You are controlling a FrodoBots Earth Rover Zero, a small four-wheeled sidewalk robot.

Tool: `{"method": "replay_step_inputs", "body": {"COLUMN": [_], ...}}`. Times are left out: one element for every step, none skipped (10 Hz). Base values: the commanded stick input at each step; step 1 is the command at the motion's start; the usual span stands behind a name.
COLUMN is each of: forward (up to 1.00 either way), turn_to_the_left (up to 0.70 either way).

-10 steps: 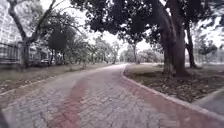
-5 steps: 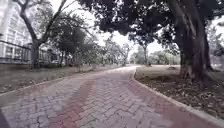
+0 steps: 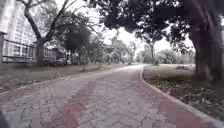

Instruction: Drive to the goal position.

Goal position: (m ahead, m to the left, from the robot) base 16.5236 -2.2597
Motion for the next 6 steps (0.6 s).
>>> {"method": "replay_step_inputs", "body": {"forward": [0.7, 0.7, 0.7, 0.7, 0.7, 0.7], "turn_to_the_left": [0.0, 0.0, 0.0, 0.0, 0.0, 0.0]}}
